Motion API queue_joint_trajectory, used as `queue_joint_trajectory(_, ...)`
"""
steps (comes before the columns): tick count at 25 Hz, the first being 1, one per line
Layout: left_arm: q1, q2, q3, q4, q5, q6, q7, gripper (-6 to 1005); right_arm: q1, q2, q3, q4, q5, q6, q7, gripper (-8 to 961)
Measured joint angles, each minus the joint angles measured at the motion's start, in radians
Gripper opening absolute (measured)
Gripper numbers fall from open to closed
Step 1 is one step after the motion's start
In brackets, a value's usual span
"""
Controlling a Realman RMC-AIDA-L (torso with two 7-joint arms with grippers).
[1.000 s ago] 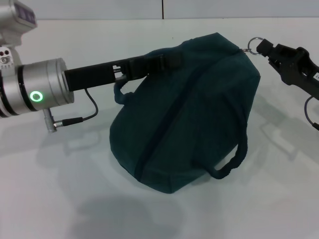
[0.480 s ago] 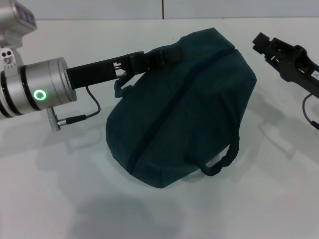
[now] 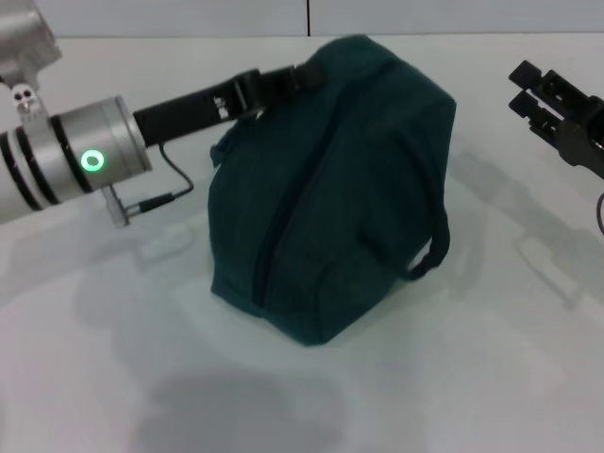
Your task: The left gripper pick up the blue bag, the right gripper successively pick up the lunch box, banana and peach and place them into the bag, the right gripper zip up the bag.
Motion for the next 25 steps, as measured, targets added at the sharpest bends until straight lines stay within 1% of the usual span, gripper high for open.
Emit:
queue_joint_trajectory(4,-0.022,0.000,0.006,-0.011,-0.019,-0.048,0.001,102,-0.008,-0.005,0.001,-0.005,0.003,-0.008,-0.004,637)
queue_joint_trajectory(8,-0.026,0.002,0.007,-0.017,-0.021,-0.076,0.005,104,-0.010,-0.013,0.001,-0.006,0.003,-0.018,-0.005,799)
queue_joint_trajectory(10,-0.022,0.001,0.007,-0.019,-0.029,-0.076,0.014,105,-0.012,-0.017,0.001,-0.007,0.002,-0.026,-0.006,833)
queue_joint_trajectory(13,-0.013,0.000,0.006,-0.032,-0.062,-0.064,0.021,236,-0.013,-0.020,-0.001,-0.007,-0.005,-0.039,-0.012,885)
queue_joint_trajectory(15,-0.008,0.002,0.004,-0.039,-0.080,-0.039,0.019,323,-0.013,-0.020,-0.005,-0.007,-0.007,-0.049,-0.023,885)
queue_joint_trajectory(18,-0.003,0.004,0.001,-0.030,-0.100,-0.001,0.017,380,-0.015,-0.019,-0.010,-0.007,-0.009,-0.089,-0.089,885)
queue_joint_trajectory(21,0.003,0.007,0.000,-0.017,-0.112,0.036,0.021,437,-0.021,-0.014,-0.007,-0.009,-0.010,-0.165,-0.215,885)
queue_joint_trajectory(23,0.010,0.009,0.003,0.015,-0.110,0.062,0.019,475,-0.022,-0.016,-0.008,-0.010,-0.010,-0.214,-0.303,885)
queue_joint_trajectory(25,0.024,0.013,0.006,0.074,-0.105,0.104,0.015,513,-0.022,-0.021,-0.011,-0.010,-0.012,-0.251,-0.383,885)
